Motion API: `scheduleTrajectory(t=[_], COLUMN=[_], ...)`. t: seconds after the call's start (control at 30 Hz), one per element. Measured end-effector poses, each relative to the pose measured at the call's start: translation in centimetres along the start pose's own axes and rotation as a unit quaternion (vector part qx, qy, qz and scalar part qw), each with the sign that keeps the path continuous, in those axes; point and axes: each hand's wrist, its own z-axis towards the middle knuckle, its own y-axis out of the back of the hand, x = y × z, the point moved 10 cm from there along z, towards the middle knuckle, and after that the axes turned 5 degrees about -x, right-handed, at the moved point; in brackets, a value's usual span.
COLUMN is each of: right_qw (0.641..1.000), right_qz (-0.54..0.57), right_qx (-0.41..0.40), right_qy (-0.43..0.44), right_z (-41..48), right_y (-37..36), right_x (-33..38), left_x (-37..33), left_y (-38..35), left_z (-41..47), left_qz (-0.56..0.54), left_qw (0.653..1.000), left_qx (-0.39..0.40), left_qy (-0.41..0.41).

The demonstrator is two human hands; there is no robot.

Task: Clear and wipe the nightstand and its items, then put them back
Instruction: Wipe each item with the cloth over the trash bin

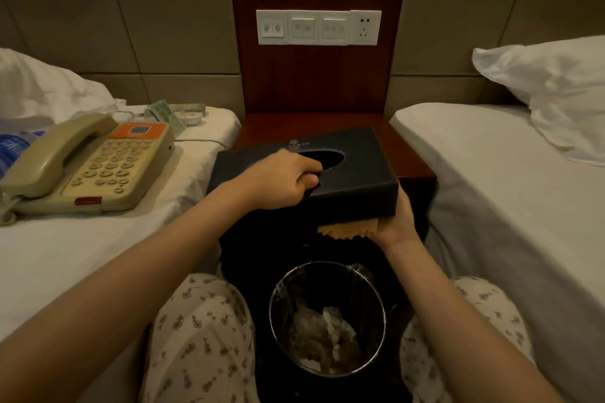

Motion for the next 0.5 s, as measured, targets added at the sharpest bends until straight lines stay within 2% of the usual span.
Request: scheduleTrajectory(t=[0.1,0.27,0.5], right_qw=[0.999,0.990,0.964], right_qz=[-0.029,-0.129,-0.262], right_qx=[-0.007,0.035,0.028], right_qy=[-0.027,-0.034,-0.030], right_z=[0.1,-0.7,-1.5], right_y=[0.2,-3.1,-6.5], right_x=[0.9,1.3,0.6], left_x=[0.2,1.1,3.1], left_y=[1.3,3.5,5.0], left_z=[0.2,-0.1,-2.7], left_qz=[0.033,0.098,0.098], left_qw=[0.999,0.993,0.987], left_qx=[0.034,0.060,0.063], left_qy=[0.003,0.039,0.107])
